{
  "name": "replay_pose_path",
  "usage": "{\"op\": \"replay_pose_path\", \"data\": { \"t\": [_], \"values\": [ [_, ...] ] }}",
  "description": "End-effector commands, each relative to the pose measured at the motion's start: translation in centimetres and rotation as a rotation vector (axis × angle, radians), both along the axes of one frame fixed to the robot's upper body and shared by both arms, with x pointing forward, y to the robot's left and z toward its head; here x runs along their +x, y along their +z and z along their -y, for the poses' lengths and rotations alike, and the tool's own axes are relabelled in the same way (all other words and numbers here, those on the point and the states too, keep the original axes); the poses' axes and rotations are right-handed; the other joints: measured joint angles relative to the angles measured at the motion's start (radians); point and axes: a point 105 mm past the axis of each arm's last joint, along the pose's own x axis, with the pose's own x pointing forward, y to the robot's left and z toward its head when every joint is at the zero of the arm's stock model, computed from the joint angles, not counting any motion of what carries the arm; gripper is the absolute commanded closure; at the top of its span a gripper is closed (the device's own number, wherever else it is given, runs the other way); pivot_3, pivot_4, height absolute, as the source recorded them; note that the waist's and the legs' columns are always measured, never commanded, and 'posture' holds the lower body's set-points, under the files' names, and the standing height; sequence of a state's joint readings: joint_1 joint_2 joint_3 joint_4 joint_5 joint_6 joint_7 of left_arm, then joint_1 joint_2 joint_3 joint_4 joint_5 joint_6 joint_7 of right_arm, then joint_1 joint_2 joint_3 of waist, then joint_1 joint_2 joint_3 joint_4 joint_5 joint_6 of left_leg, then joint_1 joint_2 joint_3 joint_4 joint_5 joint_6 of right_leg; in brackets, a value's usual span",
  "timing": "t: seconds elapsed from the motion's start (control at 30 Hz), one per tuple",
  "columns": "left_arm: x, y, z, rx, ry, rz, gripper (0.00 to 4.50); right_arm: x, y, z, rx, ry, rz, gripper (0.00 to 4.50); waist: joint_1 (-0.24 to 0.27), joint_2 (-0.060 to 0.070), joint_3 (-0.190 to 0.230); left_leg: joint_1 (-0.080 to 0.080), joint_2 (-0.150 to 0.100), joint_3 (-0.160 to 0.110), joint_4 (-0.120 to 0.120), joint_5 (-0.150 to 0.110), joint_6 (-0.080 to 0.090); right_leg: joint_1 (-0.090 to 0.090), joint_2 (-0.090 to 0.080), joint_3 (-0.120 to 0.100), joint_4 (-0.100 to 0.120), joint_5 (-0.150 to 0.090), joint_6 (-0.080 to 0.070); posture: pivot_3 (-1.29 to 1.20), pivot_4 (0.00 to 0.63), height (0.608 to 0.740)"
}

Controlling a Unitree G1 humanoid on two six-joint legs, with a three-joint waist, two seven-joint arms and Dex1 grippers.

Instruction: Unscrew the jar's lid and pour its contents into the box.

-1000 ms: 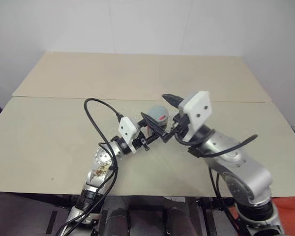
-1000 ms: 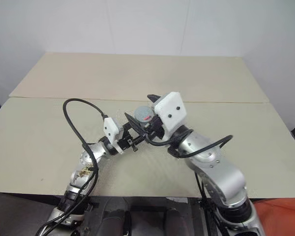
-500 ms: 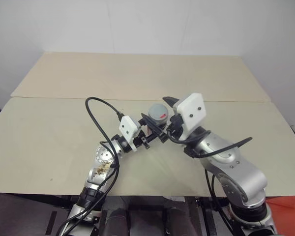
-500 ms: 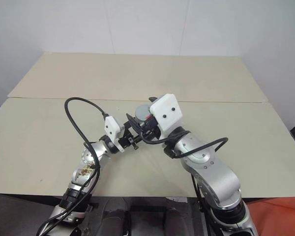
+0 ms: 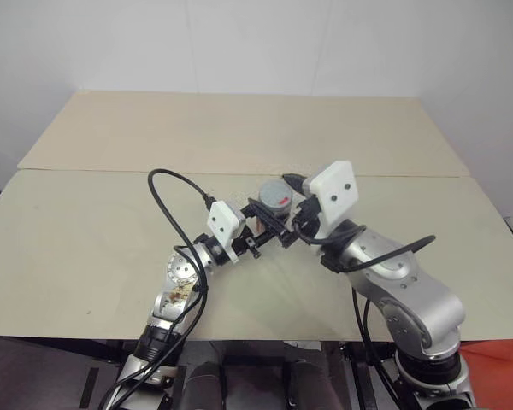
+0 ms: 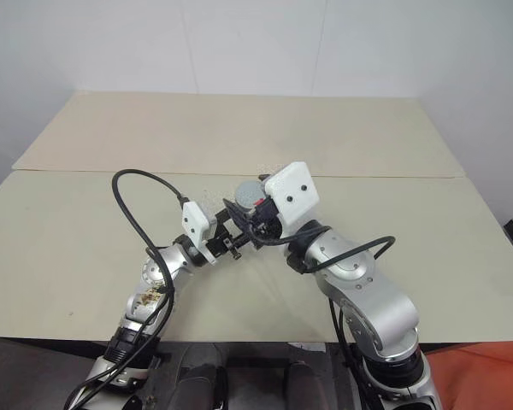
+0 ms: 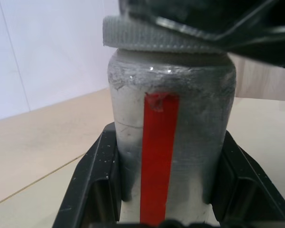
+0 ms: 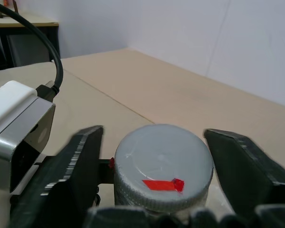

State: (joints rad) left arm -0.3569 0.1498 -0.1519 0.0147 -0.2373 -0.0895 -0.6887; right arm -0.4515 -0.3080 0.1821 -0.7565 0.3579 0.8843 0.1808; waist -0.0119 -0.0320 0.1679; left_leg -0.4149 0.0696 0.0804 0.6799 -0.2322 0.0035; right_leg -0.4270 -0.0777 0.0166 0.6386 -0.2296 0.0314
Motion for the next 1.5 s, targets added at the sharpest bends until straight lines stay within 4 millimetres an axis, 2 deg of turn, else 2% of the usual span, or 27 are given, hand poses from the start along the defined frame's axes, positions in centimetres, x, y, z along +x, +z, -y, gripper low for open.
{"op": "replay_pose_path", "data": {
  "t": [0.03,0.2,0.33,0.47,0.6,0.7,0.93,1.07,1.27,1.5],
  "values": [
    [-0.3,1.7,0.4,-0.029,-0.024,0.066,2.55,-0.4,0.6,0.2,0.004,-0.008,0.035,1.75,0.000,0.000,0.000,0.000,0.000,0.000,0.000,0.000,0.000,0.000,0.000,0.000,0.000,0.000,0.000,0.00,0.150,0.740],
    [-0.5,1.6,0.5,-0.021,-0.046,0.058,2.55,-0.3,0.5,0.4,-0.026,-0.013,0.049,1.75,0.000,0.000,0.000,0.000,0.000,0.000,0.000,0.000,0.000,0.000,0.000,0.000,0.000,0.000,0.000,0.00,0.150,0.740],
    [-1.9,1.2,0.9,0.003,-0.161,0.040,2.55,-0.7,0.5,0.7,-0.042,0.066,0.041,1.75,-0.001,0.000,0.000,0.000,0.000,0.000,0.000,0.000,0.000,0.000,0.000,0.000,0.000,0.000,0.000,0.00,0.150,0.740],
    [-3.4,1.2,1.4,0.003,-0.266,0.027,2.55,-2.3,0.2,1.3,-0.085,0.296,0.002,1.75,0.001,0.000,0.000,0.000,0.000,0.000,0.000,0.000,0.000,0.001,0.000,0.000,-0.002,0.000,0.000,0.00,0.150,0.740],
    [-4.2,1.1,1.6,0.024,-0.324,0.025,2.55,-2.7,-0.1,2.3,-0.142,0.455,-0.039,1.75,-0.001,0.000,0.000,0.000,0.000,-0.001,-0.001,0.000,0.000,0.003,0.000,-0.001,-0.006,0.001,0.001,0.00,0.150,0.740],
    [-4.5,1.1,1.6,0.026,-0.352,0.022,2.55,-3.0,-0.3,2.4,-0.167,0.646,-0.087,1.75,-0.006,0.000,0.000,0.000,0.000,-0.001,-0.001,0.000,0.000,0.003,0.001,-0.001,-0.006,0.001,0.000,0.00,0.150,0.740],
    [-4.5,1.3,1.5,0.029,-0.369,0.028,2.55,-1.6,-0.8,3.4,-0.315,1.003,-0.109,1.75,-0.002,0.000,0.000,0.000,0.000,-0.002,-0.001,0.000,0.000,0.003,0.001,-0.001,-0.007,0.002,0.000,0.00,0.150,0.740],
    [-4.5,1.3,1.6,0.029,-0.367,0.035,2.55,-0.5,-0.2,3.4,-0.312,1.163,-0.111,1.75,-0.001,0.000,0.000,0.000,0.000,-0.002,-0.001,0.000,0.000,0.003,0.001,-0.001,-0.007,0.002,0.000,0.00,0.150,0.740],
    [-4.4,1.2,1.9,0.031,-0.357,0.040,2.55,0.9,-0.5,3.0,-0.379,1.197,-0.103,1.75,0.001,0.000,0.000,0.000,0.000,-0.001,-0.001,0.000,0.000,0.003,0.001,-0.001,-0.007,0.002,0.000,0.00,0.150,0.740],
    [-4.2,1.1,2.1,0.023,-0.337,0.038,2.55,1.1,-0.2,3.7,-0.378,1.182,-0.078,1.75,0.004,0.000,0.000,0.000,0.000,-0.001,-0.001,0.000,0.000,0.003,0.000,-0.001,-0.007,0.002,0.001,0.00,0.150,0.740]
  ]
}}
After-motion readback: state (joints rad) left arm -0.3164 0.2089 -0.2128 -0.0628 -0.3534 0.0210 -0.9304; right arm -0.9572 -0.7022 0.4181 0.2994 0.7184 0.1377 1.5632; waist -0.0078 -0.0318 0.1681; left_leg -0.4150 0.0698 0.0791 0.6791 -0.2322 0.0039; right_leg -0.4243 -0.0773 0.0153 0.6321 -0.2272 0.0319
